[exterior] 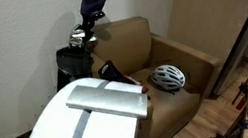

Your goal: Move the silver remote from the arm rest to the top of the fan

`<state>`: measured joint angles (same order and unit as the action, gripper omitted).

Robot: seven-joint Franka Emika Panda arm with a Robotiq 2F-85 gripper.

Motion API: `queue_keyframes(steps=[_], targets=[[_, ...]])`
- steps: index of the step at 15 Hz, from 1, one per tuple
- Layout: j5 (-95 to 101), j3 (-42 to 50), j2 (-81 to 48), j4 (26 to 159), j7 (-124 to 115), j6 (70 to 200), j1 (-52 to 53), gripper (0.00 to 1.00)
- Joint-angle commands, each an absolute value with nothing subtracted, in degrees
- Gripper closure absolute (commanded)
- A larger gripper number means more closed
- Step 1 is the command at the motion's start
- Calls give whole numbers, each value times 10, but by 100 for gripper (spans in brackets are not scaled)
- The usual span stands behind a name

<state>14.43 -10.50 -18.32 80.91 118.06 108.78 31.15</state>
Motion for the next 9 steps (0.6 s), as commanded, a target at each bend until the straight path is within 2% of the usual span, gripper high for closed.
queue_keyframes(steps=[1, 4, 5, 9], targets=[[111, -80, -95, 918, 1125, 1087, 276, 0], [88, -109, -60, 963, 1109, 1072, 220, 0], [114, -119, -104, 910, 1122, 1072, 221, 0], [113, -131, -101, 915, 1122, 1071, 208, 0]])
